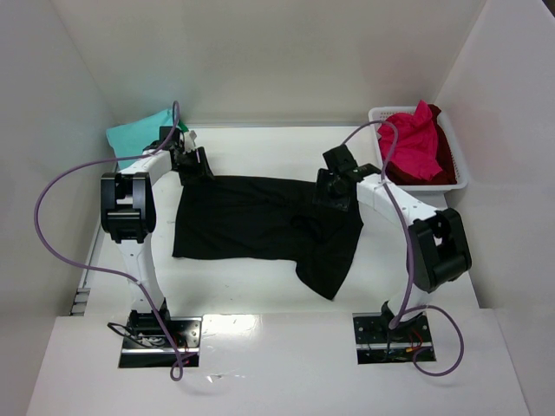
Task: Fold and stack the t-shirts
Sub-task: Fold the flattened tshirt in 1/3 of the way
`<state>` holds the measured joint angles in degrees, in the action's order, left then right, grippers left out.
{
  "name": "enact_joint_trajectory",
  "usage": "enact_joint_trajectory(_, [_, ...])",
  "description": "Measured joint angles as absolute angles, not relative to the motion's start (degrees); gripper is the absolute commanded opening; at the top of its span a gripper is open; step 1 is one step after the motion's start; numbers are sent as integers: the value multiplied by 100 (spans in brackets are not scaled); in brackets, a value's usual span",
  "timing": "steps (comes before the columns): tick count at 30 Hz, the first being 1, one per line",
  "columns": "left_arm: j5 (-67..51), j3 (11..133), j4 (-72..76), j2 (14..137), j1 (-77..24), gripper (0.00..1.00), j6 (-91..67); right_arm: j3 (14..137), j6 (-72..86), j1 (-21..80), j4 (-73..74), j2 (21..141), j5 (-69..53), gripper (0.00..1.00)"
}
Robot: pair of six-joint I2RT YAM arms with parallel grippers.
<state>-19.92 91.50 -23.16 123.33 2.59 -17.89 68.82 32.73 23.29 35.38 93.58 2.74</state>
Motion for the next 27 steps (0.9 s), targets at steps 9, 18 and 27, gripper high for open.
enact_joint_trajectory(9, [-2045,9150,-2320,12333,259,67,-1758,6897,3006,2318,3201,10020,-47,44])
enact_joint_trajectory(18, [-2106,9150,-2357,12333,259,67,-1664,6895,2886,2318,3028,10304,-261,27])
enact_joint_trajectory(27, [-2121,9150,-2364,12333,259,67,-1664,6418,2915,2464,2873,10307,-574,27])
